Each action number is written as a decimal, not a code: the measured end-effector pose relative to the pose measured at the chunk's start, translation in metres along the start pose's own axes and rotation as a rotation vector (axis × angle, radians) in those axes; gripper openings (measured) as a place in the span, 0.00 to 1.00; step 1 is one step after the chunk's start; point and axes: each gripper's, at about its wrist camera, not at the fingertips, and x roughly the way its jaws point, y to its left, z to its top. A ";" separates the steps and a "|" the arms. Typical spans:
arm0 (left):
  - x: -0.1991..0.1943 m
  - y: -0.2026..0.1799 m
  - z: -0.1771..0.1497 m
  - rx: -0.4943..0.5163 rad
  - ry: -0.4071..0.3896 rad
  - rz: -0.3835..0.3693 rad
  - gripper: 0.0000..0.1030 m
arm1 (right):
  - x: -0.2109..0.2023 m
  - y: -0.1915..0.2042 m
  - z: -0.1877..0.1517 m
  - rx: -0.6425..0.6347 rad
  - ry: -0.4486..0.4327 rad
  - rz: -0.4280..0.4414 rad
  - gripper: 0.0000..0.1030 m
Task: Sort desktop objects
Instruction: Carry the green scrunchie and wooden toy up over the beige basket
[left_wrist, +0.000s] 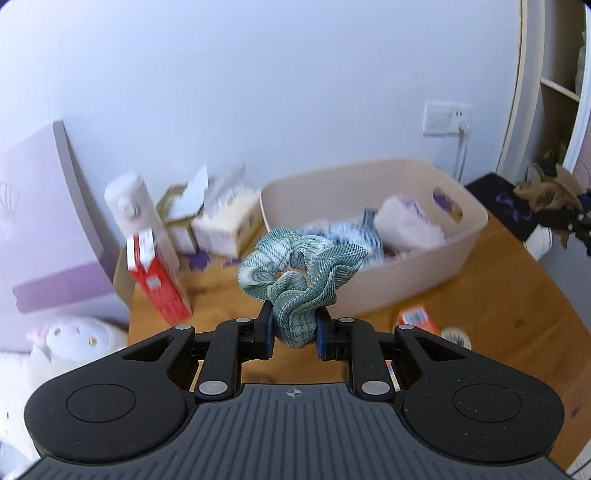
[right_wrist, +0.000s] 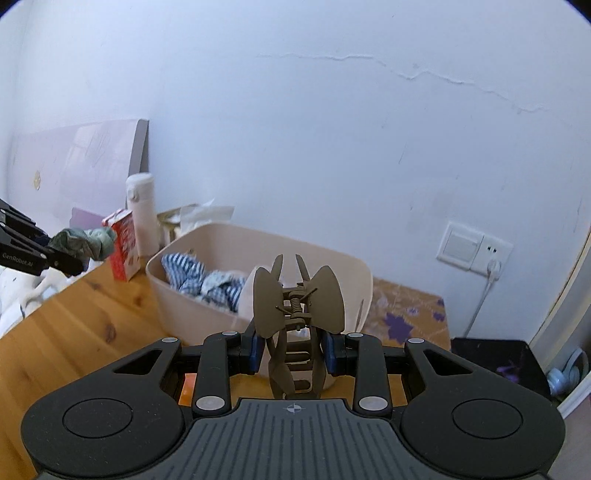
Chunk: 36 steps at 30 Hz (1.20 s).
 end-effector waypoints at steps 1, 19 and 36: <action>0.001 0.000 0.006 0.001 -0.010 0.003 0.20 | 0.003 -0.003 0.003 0.004 -0.001 0.001 0.30; 0.067 -0.027 0.079 0.044 -0.038 0.001 0.20 | 0.071 -0.041 0.033 -0.016 -0.001 0.012 0.30; 0.156 -0.043 0.098 0.015 0.066 0.017 0.20 | 0.157 -0.036 0.036 -0.058 0.112 0.080 0.30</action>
